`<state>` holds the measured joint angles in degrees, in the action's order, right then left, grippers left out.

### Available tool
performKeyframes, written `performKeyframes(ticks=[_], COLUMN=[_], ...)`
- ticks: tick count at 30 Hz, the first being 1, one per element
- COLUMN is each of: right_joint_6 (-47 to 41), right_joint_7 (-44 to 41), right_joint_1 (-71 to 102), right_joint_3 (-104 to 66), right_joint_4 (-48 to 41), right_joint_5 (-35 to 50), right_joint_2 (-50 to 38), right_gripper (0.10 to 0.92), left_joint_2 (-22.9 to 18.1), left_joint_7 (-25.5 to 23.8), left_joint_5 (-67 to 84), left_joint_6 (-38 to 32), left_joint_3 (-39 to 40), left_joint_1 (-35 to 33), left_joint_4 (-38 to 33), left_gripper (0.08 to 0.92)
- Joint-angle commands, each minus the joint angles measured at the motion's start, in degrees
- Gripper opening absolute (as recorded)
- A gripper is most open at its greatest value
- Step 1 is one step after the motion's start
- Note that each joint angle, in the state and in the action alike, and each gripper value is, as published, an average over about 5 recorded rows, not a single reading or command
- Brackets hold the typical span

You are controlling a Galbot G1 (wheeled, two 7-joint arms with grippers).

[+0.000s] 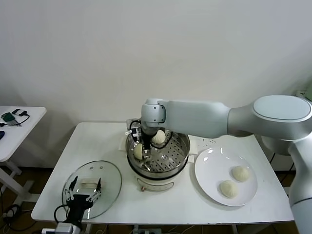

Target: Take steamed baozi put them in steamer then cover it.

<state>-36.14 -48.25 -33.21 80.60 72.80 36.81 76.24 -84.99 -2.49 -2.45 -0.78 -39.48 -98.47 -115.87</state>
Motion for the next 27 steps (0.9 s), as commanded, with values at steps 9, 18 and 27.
performKeyframes(ticks=[9,18,27], right_joint_6=[7.0,10.5,12.0], right_joint_7=[-8.1,-11.1,-11.7], right_joint_1=[-17.0,-14.7,8.2], right_joint_3=[4.8,7.2,-1.5], right_joint_4=[15.6,22.9,21.6], right_joint_5=[0.5,-7.6,-22.8], right_joint_2=[-26.6,-44.1,-53.9], right_gripper=[0.823,0.823,0.823], left_joint_2=[0.2,-0.3,-0.9], left_joint_7=[0.1,0.2,0.9], left_joint_5=[-0.1,-1.7,-2.4], left_joint_6=[0.0,0.4,1.1], left_joint_3=[0.1,0.7,0.7], left_joint_1=[-0.2,0.1,-1.0], left_joint_4=[-0.1,-0.5,-2.0], left_gripper=[0.823,0.823,0.823])
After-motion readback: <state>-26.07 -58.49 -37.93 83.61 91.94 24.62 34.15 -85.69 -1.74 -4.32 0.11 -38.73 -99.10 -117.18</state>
